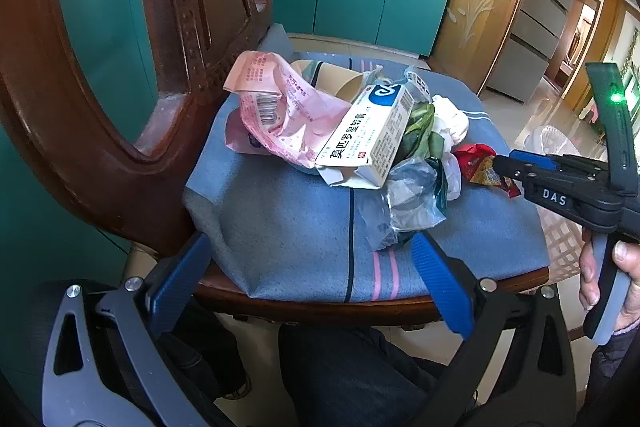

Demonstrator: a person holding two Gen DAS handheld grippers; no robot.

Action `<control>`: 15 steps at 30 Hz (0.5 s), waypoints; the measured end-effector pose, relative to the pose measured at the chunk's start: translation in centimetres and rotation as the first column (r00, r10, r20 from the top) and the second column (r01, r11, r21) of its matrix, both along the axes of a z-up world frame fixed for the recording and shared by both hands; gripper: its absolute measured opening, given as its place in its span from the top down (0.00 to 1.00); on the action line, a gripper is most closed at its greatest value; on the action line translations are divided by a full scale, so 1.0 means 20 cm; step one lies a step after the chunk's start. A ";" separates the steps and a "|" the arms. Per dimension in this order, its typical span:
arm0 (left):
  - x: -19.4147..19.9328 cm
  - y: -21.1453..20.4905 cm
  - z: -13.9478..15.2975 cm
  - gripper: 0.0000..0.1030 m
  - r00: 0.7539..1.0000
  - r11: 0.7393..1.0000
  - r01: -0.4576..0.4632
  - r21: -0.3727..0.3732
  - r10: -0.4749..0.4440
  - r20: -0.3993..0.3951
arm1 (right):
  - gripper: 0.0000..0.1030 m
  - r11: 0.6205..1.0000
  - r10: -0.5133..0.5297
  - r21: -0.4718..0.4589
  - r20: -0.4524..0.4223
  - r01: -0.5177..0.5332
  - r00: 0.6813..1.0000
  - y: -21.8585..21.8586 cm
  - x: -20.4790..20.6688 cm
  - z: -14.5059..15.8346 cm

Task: Collect trash

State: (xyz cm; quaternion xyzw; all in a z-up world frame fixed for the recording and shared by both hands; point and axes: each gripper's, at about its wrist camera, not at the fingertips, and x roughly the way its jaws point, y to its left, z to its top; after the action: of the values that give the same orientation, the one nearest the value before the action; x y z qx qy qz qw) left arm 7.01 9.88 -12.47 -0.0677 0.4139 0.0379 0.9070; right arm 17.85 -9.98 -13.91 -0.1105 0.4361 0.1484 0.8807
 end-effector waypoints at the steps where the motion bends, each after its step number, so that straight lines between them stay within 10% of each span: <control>1: 0.00 0.00 0.00 0.03 1.000 1.000 0.000 0.000 0.000 -0.002 | 0.69 1.000 0.001 0.001 0.001 -0.001 1.000 0.00 0.00 0.00; 15: 0.04 -0.04 -0.04 0.03 0.999 1.000 0.006 0.004 -0.005 -0.036 | 0.69 0.999 0.018 0.038 -0.026 -0.018 0.999 -0.03 0.00 -0.01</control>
State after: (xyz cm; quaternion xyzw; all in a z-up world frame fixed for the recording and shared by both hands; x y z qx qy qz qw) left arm 7.71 9.06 -13.23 -0.0639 0.4303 0.0376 0.8996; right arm 17.79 -10.61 -14.06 -0.0959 0.4436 0.1660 0.8755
